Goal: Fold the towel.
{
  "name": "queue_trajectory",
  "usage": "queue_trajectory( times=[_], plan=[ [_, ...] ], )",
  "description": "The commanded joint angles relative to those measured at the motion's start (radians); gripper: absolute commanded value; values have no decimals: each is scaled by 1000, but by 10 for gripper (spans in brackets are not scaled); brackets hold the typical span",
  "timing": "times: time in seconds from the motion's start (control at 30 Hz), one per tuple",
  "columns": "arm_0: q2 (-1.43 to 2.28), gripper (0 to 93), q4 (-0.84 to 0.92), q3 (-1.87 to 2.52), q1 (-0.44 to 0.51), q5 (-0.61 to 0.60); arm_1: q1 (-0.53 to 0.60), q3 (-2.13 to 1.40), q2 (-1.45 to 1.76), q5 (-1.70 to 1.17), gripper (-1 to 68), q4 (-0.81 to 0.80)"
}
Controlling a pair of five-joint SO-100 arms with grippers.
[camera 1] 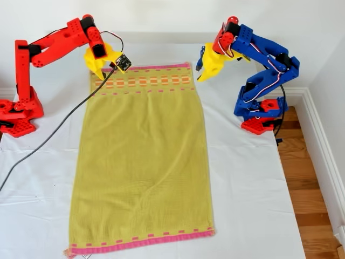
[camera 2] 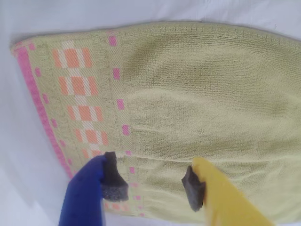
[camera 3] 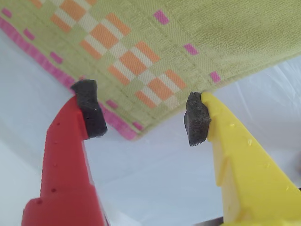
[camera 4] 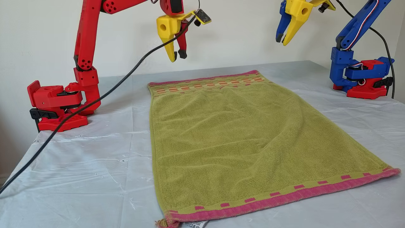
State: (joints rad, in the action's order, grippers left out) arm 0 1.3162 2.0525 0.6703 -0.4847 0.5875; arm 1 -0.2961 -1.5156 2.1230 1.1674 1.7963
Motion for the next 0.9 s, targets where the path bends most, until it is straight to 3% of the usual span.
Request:
queue_trajectory(
  times=[0.0, 0.1, 0.27, 0.4, 0.5, 0.7, 0.87],
  plan=[
    [100, 399, 15, 21, -87, 89, 9, -15, 9, 15, 288, 3],
    [137, 390, 15, 75, -158, 178, 26, -38, 9, 41, 286, 3],
    [40, 392, 14, -49, -222, 183, 37, -72, 6, 48, 282, 3],
    [78, 406, 6, 9, -262, 299, 55, -91, -12, 35, 252, -2],
    [-17, 402, 11, -161, -264, 218, 58, -106, -21, 38, 250, -12],
    [-55, 396, 11, -206, -282, 172, 44, -120, -63, 28, 248, -60],
    [-58, 474, 12, -135, -301, 195, 40, -83, -124, 23, 245, -57]
  ],
)
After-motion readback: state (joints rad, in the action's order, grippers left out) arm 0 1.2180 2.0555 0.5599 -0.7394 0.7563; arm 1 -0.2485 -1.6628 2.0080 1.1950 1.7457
